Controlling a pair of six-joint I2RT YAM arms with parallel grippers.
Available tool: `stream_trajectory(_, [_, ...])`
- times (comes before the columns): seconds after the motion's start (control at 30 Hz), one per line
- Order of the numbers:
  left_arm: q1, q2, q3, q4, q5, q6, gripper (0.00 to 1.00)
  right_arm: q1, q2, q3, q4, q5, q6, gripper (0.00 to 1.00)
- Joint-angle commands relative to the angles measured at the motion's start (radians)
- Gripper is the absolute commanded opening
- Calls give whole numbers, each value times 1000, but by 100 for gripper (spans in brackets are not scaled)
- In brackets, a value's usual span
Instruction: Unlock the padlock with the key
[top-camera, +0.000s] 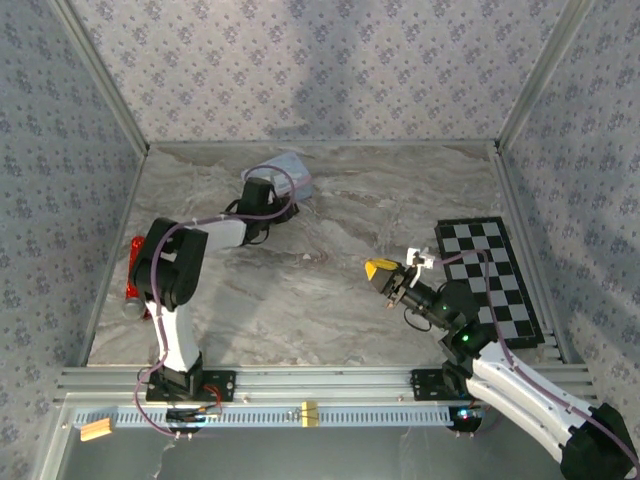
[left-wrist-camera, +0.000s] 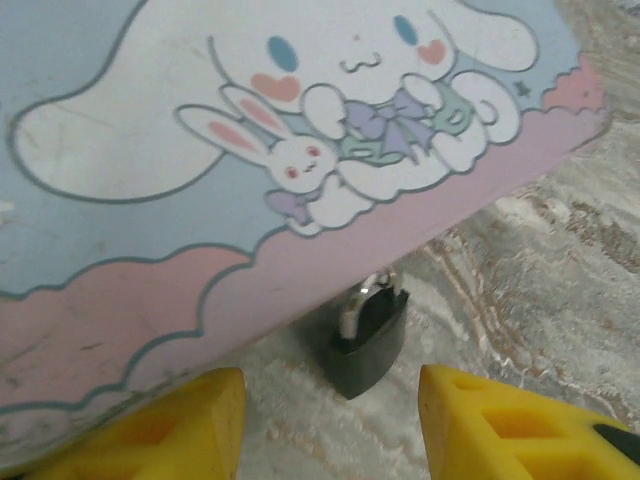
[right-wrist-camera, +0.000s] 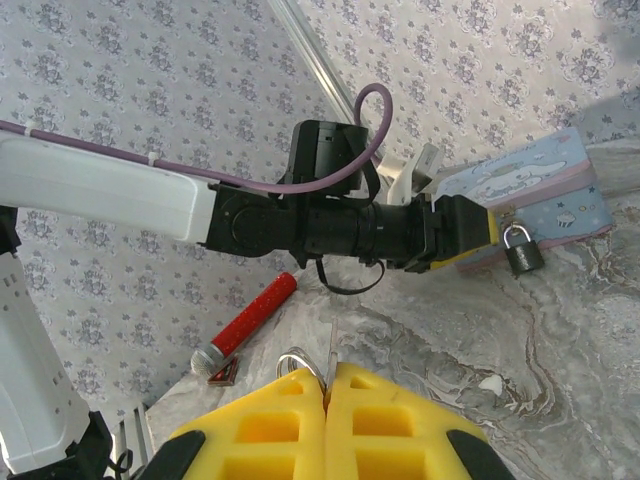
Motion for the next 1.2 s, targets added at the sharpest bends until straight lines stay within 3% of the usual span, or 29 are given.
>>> stream_trajectory(0.0, [1,35,57,52,90,61,50,6,-15,-4,-11,18,-22,0])
stream_trajectory(0.63, [14,162,124,99,101,-66,53,11,-16,0,-26,21,-25,0])
stream_trajectory(0.9, [17,207,118,215,92,-126,51,12,-23,1,-32,12,-23,0])
stream_trajectory(1.17, [20,228,139,222,87,-124,44,13,-30,5,-44,15,-25,0])
